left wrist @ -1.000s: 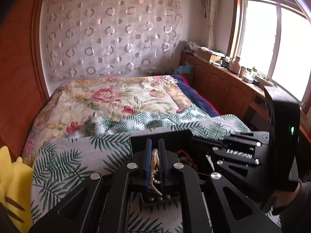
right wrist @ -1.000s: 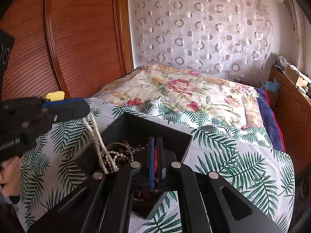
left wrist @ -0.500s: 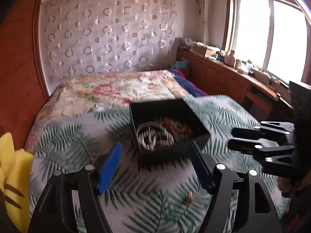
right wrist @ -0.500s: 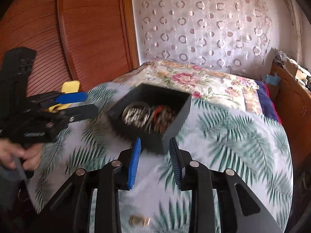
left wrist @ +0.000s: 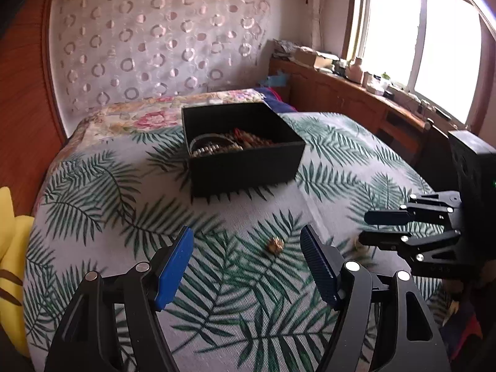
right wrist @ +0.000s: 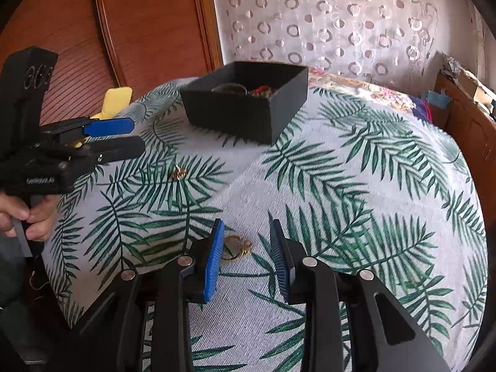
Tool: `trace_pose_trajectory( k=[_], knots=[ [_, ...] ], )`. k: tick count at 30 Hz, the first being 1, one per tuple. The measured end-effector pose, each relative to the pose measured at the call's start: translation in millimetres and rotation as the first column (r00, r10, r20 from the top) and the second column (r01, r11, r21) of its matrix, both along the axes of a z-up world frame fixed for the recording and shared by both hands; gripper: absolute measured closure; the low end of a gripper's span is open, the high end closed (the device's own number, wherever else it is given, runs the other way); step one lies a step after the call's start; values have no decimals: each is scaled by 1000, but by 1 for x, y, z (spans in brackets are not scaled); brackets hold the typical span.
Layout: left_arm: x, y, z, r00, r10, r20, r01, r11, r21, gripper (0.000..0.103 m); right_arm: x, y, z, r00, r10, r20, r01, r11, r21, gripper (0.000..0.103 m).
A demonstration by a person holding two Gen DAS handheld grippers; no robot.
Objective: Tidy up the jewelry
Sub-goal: 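Grasp the small gold charm with the left tool while the right tool grasps the gold ring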
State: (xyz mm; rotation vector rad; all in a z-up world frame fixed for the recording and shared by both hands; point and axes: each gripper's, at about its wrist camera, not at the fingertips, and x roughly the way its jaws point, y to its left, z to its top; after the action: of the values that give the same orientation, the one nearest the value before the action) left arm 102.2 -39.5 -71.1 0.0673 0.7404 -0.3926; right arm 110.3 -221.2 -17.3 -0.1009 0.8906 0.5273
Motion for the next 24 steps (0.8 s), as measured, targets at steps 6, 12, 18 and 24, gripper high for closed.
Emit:
trace_pose_trajectory(
  k=[6,12,18,24],
  knots=[
    [-1,-4,-7,1000,-10,-27,10,1000,19,35,-2,9,-5,1000,19,-2,-20,998,-56,69],
    [1,-11,-14,999,-10,-47,12,998,56,42,-8,16,-5,999,46,27,-42,991,-128,72],
    [6,-17,-21,996,-26,-83,32,997,67,61,-11,14,-4,998,52,33,-47,991,-126,75],
    [11,-29,-24,993,-55,-102,62,996,70,67,-11,1,3,999,26,47,-21,995,-97,75]
  ],
)
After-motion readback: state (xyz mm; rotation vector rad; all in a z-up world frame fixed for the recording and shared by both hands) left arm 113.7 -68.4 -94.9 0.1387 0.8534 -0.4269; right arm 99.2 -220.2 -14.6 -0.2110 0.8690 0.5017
